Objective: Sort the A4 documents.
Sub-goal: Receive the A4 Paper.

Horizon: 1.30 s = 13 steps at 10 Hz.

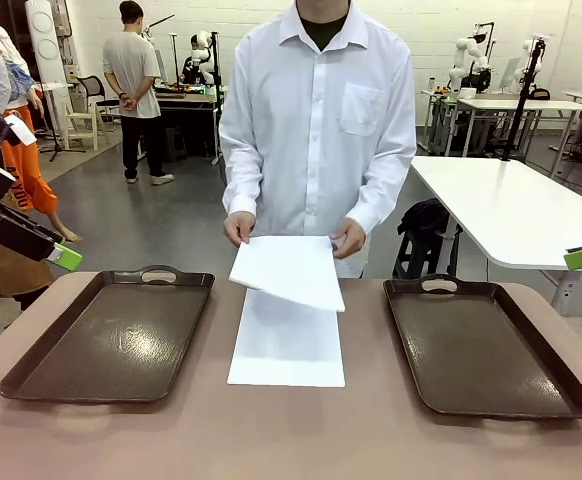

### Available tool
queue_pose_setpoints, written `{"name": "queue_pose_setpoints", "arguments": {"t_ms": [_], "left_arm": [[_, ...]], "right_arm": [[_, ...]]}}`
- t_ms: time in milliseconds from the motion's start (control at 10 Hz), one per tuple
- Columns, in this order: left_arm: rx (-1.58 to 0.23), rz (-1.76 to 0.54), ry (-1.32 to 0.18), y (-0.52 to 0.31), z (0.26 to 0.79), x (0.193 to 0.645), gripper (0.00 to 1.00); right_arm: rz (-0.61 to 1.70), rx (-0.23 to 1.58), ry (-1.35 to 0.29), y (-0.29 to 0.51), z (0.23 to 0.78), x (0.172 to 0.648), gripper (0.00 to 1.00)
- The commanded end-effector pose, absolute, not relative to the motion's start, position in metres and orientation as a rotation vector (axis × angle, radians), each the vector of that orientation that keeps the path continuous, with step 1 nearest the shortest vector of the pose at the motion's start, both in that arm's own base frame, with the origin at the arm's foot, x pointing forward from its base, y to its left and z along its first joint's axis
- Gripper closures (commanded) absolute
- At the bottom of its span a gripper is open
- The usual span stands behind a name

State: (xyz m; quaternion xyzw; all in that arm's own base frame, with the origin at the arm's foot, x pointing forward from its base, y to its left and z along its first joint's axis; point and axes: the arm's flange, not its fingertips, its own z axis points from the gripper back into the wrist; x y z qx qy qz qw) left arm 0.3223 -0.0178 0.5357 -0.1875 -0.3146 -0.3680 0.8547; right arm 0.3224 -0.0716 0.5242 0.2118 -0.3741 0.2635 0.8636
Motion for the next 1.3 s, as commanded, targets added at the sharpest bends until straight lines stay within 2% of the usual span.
{"name": "queue_pose_setpoints", "arguments": {"t_ms": [0, 1200], "left_arm": [[-0.4, -0.781, -0.671, -0.0171, 0.5341, 0.3237, 0.0], [-0.4, -0.781, -0.671, -0.0171, 0.5341, 0.3237, 0.0]], "right_arm": [[0.552, 0.457, -0.784, -0.0708, 0.5229, 0.3236, 0.0], [0.552, 0.457, -0.784, -0.0708, 0.5229, 0.3236, 0.0]]}}
